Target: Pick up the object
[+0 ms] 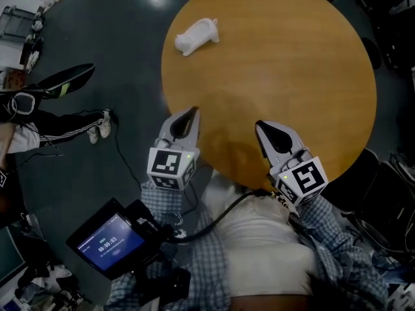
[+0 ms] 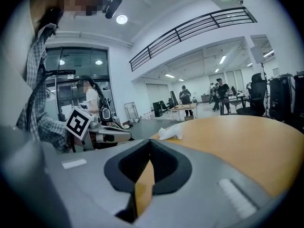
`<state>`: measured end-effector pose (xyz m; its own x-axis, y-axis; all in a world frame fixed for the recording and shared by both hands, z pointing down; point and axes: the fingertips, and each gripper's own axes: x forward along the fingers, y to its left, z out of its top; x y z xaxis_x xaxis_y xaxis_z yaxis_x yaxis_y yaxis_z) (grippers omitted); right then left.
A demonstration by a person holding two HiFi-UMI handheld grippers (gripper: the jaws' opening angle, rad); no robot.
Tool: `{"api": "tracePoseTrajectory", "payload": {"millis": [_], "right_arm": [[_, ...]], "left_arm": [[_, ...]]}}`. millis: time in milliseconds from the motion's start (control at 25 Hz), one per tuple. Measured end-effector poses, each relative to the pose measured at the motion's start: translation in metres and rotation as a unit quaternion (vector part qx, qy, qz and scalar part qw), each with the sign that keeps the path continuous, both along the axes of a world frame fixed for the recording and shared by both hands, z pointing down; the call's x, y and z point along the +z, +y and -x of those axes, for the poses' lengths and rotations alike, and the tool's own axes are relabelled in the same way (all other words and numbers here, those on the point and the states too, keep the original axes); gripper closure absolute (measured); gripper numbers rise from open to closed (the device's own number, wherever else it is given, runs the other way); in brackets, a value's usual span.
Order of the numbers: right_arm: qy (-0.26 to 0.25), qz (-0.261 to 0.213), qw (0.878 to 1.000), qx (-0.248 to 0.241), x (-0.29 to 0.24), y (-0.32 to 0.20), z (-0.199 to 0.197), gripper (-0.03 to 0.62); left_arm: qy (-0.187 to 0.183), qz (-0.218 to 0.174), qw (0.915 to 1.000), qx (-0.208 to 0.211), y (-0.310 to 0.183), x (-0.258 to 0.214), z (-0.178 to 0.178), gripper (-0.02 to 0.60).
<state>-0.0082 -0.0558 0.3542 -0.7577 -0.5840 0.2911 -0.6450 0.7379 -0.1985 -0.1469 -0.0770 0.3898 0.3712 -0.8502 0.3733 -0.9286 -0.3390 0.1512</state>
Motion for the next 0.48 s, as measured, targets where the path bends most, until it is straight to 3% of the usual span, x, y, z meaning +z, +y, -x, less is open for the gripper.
{"api": "tracePoseTrajectory", "payload": {"millis": [240,480], "right_arm": [[0.013,0.014,1.0,0.024,0.014,-0.037,-0.006,0.588],[0.022,0.024,0.998,0.048,0.018,-0.06,-0.007,0.588]], "left_arm": [[-0.079,0.019,0.9951,0.058,-0.057,0.036,0.014,0.526],[-0.14,0.015,0.9851,0.099,-0.117,0.052,0.033,0.368]]}}
